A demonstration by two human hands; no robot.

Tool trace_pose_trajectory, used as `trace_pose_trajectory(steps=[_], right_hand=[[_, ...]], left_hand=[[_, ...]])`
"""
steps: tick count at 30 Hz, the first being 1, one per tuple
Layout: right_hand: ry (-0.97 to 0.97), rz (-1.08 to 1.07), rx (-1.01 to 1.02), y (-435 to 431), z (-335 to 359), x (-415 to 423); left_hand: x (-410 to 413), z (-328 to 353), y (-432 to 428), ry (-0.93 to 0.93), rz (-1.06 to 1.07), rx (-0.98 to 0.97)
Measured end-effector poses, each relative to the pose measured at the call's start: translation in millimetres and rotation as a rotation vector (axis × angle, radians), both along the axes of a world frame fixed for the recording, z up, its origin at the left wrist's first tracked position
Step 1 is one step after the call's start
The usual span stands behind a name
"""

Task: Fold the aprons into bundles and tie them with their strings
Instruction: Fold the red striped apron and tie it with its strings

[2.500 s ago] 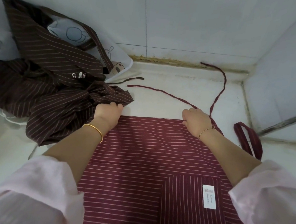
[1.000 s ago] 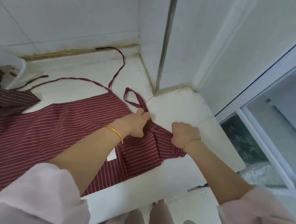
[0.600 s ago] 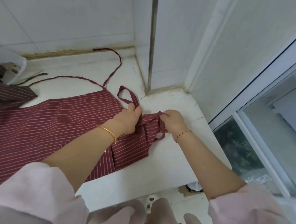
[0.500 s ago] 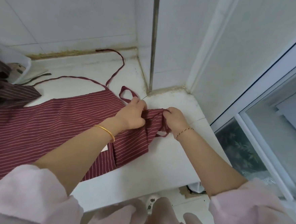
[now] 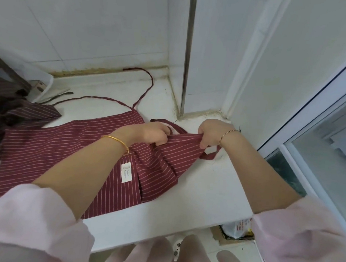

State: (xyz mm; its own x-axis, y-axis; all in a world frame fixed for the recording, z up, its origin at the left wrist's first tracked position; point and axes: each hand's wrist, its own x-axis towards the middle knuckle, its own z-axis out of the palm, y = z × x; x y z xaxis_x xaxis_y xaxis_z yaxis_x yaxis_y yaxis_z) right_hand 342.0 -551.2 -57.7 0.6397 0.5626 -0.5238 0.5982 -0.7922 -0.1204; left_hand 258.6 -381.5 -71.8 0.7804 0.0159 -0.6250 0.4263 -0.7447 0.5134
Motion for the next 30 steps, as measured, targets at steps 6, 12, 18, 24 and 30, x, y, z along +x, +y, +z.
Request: trace_pose_trajectory(steps=[6,12,18,24,30], right_hand=[[0.527,-0.299,0.575,2.5,12.5,8.1],[0.107,-0.126,0.115,-0.7,1.4,7.9],[-0.180,-0.182,-0.107,-12.6,-2.3,12.3],[-0.620,-0.328,0.183,-24.1,-30.8,-2.9],[-0.079,-0.456,0.006,-42.4,-70.1,-16.0]], left_hand=[[-5.6,-11.6,9.8,0.097,-0.045,0.045],[-8.3,-34.1,8.1,-0.158,-0.007,0.229],[-6.8,-47.3,-2.8,-0.076,0.103,0.314],[-2.6,-49.4,-11.5,-0.028,0.029,0.267],[-0.1,-54.7,-11.8,-0.116,-0.047,0.368]])
